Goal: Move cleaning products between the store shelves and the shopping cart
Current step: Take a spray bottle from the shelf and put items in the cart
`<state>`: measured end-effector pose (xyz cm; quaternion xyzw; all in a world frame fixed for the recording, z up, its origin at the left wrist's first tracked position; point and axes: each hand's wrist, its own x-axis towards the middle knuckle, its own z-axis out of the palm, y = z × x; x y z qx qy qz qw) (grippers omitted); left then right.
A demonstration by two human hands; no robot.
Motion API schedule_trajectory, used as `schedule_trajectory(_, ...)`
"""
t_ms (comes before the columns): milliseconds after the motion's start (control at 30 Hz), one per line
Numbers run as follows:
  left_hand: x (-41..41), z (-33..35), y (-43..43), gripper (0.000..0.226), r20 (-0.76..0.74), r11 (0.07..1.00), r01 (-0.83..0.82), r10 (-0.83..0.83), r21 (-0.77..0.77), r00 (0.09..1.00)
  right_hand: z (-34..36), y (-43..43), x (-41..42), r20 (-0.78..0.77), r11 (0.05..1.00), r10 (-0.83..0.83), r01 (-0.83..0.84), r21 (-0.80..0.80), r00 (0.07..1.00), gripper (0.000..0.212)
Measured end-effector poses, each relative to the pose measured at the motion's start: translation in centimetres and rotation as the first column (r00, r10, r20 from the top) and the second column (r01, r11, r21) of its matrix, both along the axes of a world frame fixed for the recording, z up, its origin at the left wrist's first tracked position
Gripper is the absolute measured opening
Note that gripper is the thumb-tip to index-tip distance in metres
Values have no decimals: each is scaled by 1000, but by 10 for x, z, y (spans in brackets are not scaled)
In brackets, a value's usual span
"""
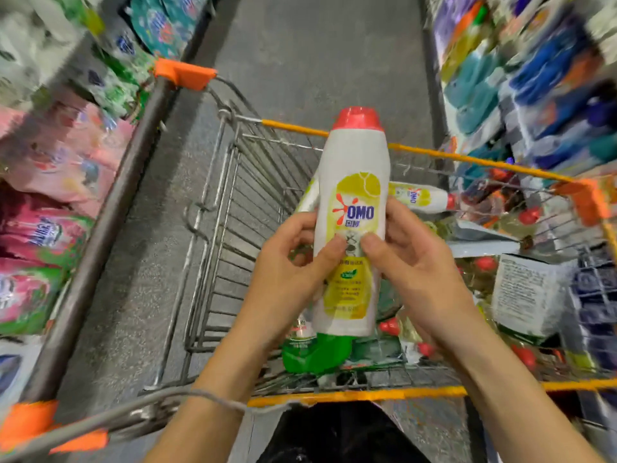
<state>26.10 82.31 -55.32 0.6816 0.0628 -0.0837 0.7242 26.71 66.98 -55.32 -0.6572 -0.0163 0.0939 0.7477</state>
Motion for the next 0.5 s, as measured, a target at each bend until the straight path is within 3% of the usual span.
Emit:
schedule_trajectory(100,6,27,-7,24,84,993,80,-87,84,993,26,-10,-8,72,995,-104,104,8,992,49)
schedule_trajectory(267,8,73,-33,34,140,965,253,-260,63,955,69,-34,-32,148,969,-245,248,2,958,49)
schedule_trajectory(500,-6,138,-110,31,278,839,541,-532,47,800,141,-93,-96,248,855,-509,518,32,824,42)
